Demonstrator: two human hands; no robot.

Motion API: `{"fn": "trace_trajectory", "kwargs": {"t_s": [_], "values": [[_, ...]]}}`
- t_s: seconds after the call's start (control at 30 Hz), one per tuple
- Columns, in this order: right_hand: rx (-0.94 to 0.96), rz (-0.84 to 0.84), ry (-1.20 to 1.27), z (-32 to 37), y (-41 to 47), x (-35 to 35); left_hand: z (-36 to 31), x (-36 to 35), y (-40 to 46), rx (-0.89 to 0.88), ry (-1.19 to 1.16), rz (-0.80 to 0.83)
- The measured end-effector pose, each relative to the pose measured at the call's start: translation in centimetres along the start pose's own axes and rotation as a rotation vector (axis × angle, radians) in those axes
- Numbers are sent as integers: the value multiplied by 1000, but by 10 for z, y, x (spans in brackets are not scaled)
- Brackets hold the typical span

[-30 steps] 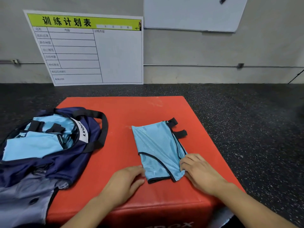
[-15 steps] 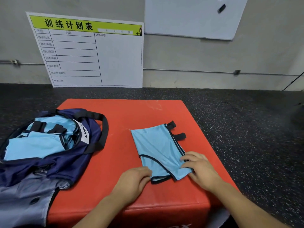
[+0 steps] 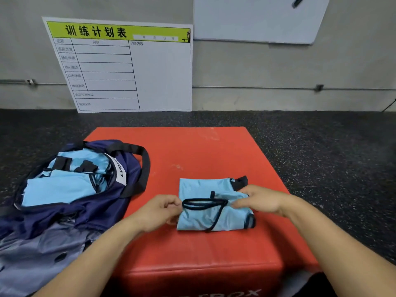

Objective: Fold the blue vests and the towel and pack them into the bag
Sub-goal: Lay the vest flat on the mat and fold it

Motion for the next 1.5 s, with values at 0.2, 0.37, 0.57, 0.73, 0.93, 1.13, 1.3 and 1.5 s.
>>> {"fn": "trace_trajectory", "kwargs": {"t_s": [0.2,0.37,0.57,0.73,0.93,1.13,1.3,1.5], "values": [[-324,-145,347,-33,25,1,25,7,20,211,-141,-278],[-125,-92,672,-33,3,2,20,2,20,111,-19,-80],[20,-176,-11,-36,-3,-10,18,-5,23,-23,246,-90],[123,-562,-80,-21,11,15,8,8,28,-144,395,-384],[2,-624,-182,-27,45,21,21,16,47,-111,466,-367],[-55,-702,-489,-23,55,21,26,11,61,-75,736,-413],[-15,-806,-855,-5,57,6,17,2,58,-149,1094,-458],[-24,-642,-784,3,108,-47,36,-15,59,-203,1210,-360]]}}
Point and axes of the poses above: each hand's wrist, its own y-axis towards the middle knuckle, its own x-axis out of the back of the hand, z = x × y, the point moved 9 cm from there along y, towards the middle knuckle, and after that the axes turned 1 degree about -x, right-handed, at the moved point
